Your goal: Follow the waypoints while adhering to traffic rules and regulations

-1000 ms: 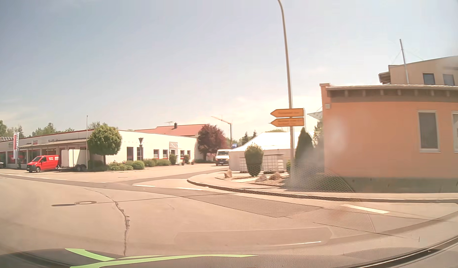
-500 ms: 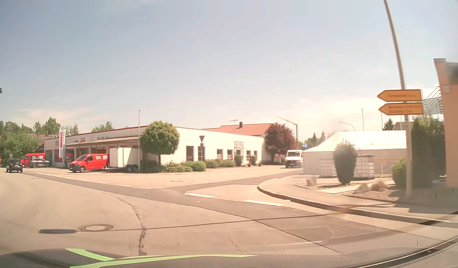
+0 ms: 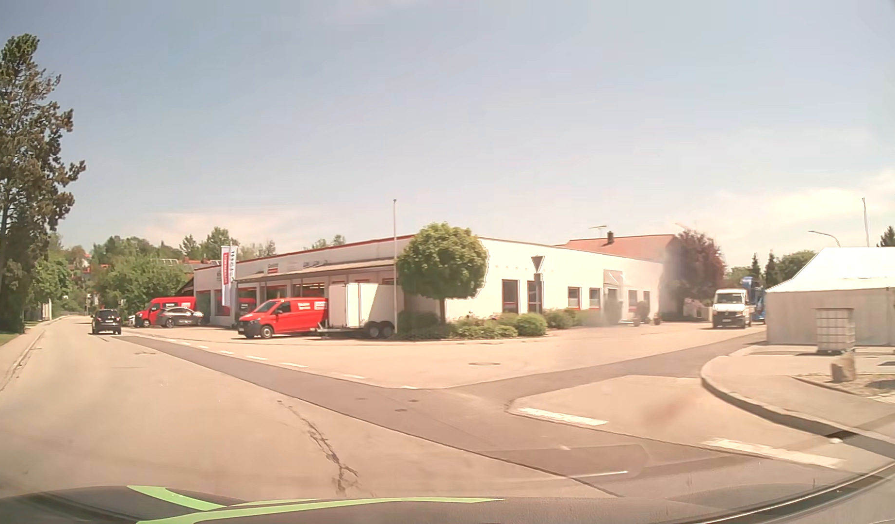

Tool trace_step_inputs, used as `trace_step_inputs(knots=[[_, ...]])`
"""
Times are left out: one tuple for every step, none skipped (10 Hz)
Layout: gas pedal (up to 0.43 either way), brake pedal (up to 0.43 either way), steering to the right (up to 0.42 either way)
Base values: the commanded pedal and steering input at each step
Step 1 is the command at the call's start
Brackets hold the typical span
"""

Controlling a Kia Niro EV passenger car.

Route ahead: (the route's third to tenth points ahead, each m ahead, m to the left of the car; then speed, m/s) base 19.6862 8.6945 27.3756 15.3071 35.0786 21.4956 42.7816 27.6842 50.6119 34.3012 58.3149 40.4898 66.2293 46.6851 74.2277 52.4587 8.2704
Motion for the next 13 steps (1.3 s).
trace_step_inputs(knots=[[0.098,0.0,-0.254],[0.11,0.0,-0.253],[0.13,0.0,-0.252],[0.138,0.0,-0.25],[0.157,0.0,-0.246],[0.157,0.0,-0.237],[0.169,0.0,-0.226],[0.189,0.0,-0.214],[0.189,0.0,-0.201],[0.197,0.0,-0.186],[0.197,0.0,-0.174],[0.209,0.0,-0.163],[0.22,0.0,-0.148]])
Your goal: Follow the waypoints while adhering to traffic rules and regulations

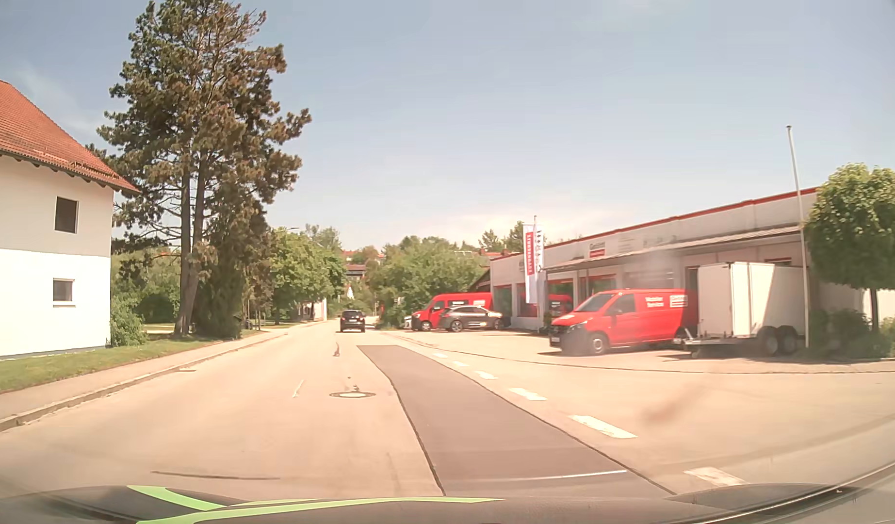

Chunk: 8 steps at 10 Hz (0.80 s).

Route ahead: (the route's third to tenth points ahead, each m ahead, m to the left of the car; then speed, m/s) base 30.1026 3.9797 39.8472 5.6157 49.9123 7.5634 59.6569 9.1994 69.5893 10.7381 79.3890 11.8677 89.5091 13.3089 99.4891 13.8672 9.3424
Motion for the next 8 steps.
trace_step_inputs(knots=[[0.248,0.0,-0.125],[0.248,0.0,-0.108],[0.248,0.0,-0.093],[0.248,0.0,-0.078],[0.248,0.0,-0.063],[0.248,0.0,-0.05],[0.248,0.0,-0.042],[0.248,0.0,-0.038]])
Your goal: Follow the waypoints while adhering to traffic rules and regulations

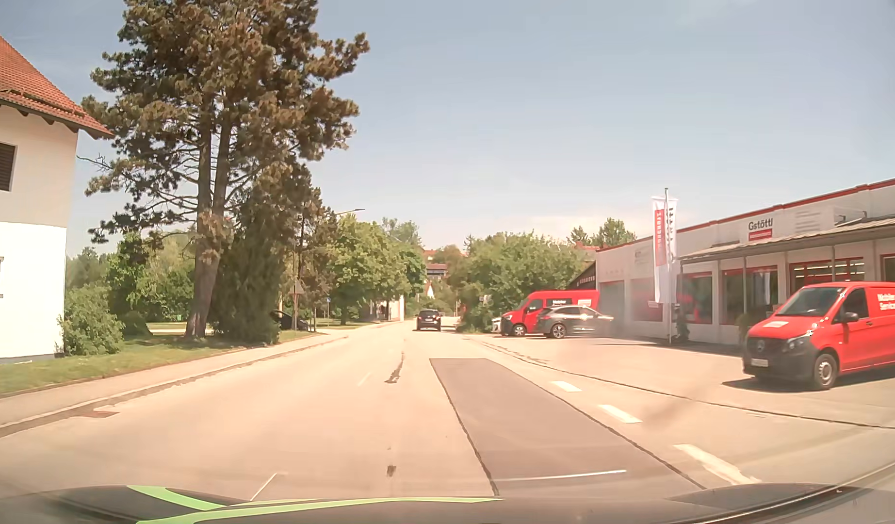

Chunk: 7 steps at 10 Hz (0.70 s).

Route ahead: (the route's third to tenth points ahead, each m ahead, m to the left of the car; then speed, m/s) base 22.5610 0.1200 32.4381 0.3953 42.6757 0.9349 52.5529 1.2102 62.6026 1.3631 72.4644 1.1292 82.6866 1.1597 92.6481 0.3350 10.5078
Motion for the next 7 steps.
trace_step_inputs(knots=[[0.248,0.0,-0.035],[0.248,0.0,-0.032],[0.248,0.0,-0.028],[0.248,0.0,-0.024],[0.248,0.0,-0.021],[0.248,0.0,-0.016],[0.248,0.0,-0.006]])
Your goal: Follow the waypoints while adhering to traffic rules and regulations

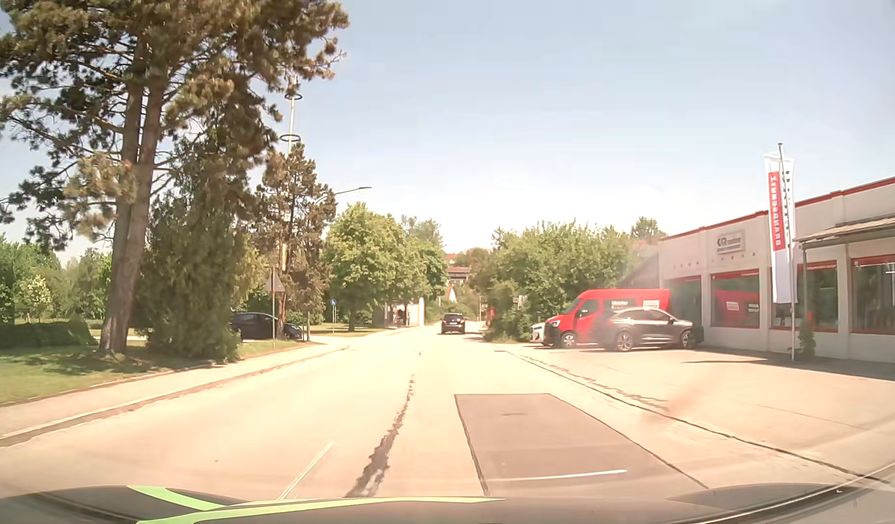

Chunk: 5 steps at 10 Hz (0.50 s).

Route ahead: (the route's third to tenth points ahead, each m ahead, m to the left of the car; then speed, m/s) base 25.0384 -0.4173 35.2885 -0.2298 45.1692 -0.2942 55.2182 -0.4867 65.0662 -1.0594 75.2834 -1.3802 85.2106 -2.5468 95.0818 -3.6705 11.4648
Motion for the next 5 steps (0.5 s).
trace_step_inputs(knots=[[0.248,0.0,-0.001],[0.248,0.0,0.0],[0.248,0.0,0.0],[0.248,0.0,0.0],[0.248,0.0,0.0]])
